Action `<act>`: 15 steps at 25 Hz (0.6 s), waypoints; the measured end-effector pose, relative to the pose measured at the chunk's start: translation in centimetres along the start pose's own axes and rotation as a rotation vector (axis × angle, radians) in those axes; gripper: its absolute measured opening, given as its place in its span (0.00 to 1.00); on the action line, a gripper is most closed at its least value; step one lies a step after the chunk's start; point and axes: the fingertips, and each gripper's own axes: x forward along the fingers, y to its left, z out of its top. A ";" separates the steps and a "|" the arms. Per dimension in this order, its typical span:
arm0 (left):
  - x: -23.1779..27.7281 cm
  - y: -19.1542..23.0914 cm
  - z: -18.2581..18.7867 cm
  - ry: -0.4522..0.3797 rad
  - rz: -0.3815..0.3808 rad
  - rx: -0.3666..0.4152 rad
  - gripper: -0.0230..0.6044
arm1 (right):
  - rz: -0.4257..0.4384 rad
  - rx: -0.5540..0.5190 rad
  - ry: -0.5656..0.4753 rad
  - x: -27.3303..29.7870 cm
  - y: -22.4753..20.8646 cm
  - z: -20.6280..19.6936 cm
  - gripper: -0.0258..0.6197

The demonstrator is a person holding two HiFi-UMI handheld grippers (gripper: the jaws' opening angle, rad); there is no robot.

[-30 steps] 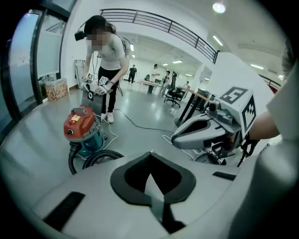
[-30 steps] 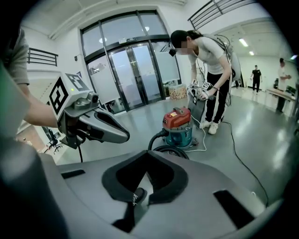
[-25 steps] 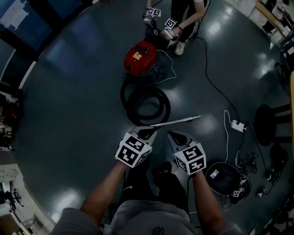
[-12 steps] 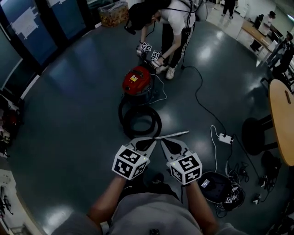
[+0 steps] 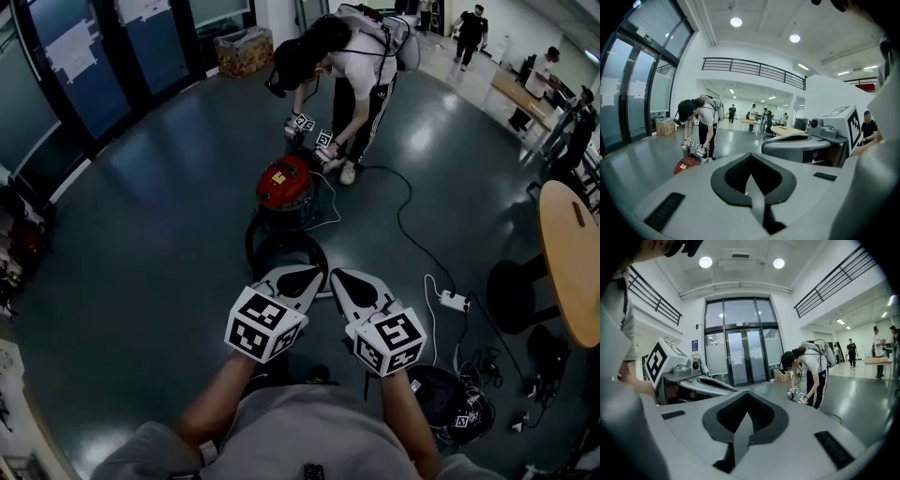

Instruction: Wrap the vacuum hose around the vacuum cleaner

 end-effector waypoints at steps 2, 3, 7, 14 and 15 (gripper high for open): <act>-0.3 -0.3 1.0 -0.020 0.005 0.018 0.05 | 0.006 -0.005 -0.033 -0.3 0.3 1.3 0.05; -0.5 -0.5 1.4 -0.028 0.008 0.025 0.05 | 0.008 -0.006 -0.047 -0.5 0.4 1.8 0.05; -1.4 -1.0 2.7 -0.058 0.024 0.043 0.05 | 0.010 -0.016 -0.083 -1.3 0.9 3.4 0.05; -1.4 -1.4 4.5 -0.093 0.021 0.066 0.05 | 0.004 -0.026 -0.117 -1.7 0.4 4.9 0.05; -1.4 -1.5 4.6 -0.096 0.020 0.069 0.05 | 0.004 -0.028 -0.120 -1.8 0.3 5.0 0.05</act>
